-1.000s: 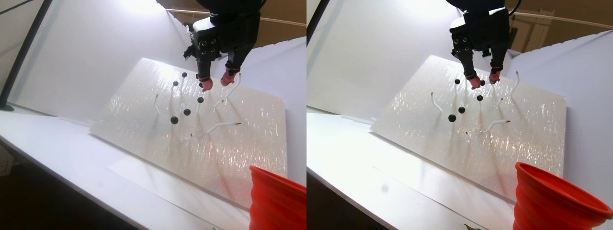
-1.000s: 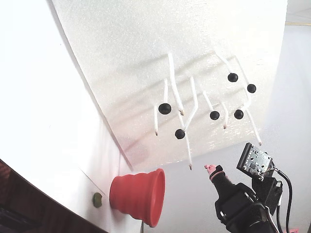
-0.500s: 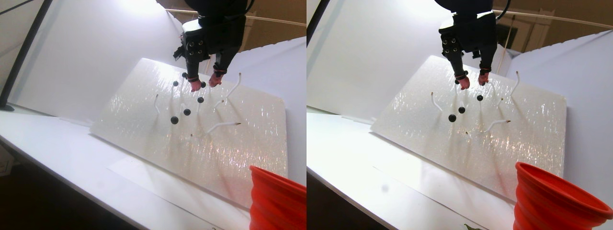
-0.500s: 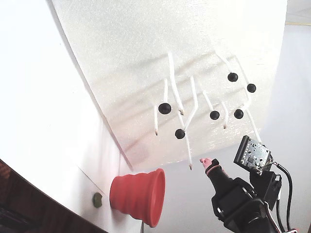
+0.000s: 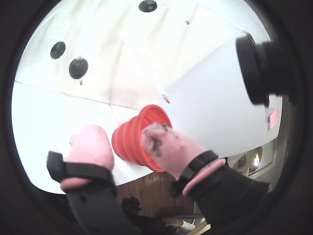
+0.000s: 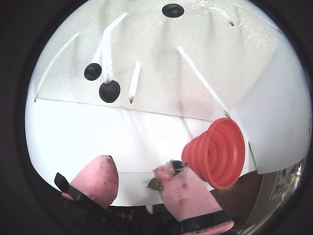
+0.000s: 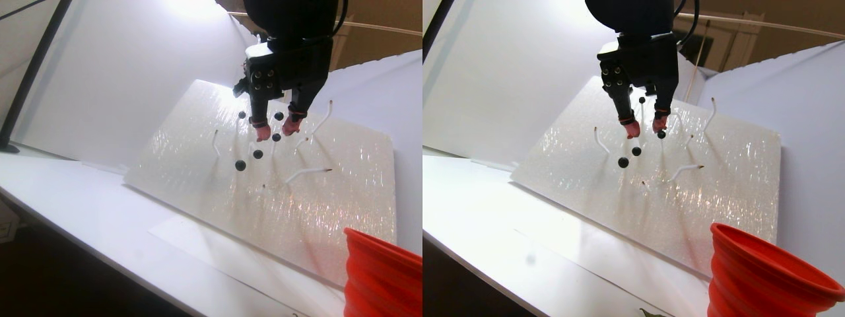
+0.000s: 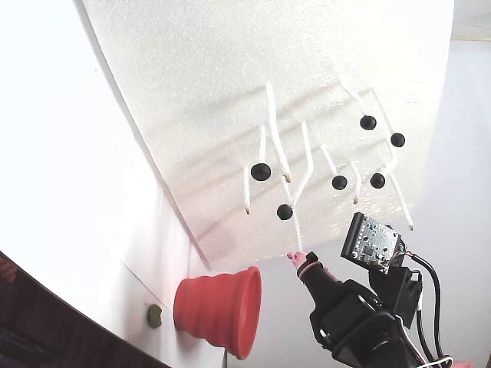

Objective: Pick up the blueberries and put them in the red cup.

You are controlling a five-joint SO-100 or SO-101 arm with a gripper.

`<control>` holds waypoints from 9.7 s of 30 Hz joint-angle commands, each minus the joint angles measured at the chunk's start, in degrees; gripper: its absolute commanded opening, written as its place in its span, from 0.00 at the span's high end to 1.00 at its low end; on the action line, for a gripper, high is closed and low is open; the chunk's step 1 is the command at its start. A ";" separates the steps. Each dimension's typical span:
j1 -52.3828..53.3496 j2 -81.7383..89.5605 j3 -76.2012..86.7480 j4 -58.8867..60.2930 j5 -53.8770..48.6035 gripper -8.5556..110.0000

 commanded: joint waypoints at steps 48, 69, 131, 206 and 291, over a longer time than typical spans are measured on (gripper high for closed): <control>-2.90 -18.46 -18.37 -13.89 3.43 0.78; -3.25 -21.36 -20.92 -15.38 3.87 0.78; -1.05 -19.51 -18.81 -14.41 2.02 0.84; 24.61 -24.70 -27.16 -11.25 -2.11 0.84; 8.26 1.67 -9.23 -3.43 0.18 0.82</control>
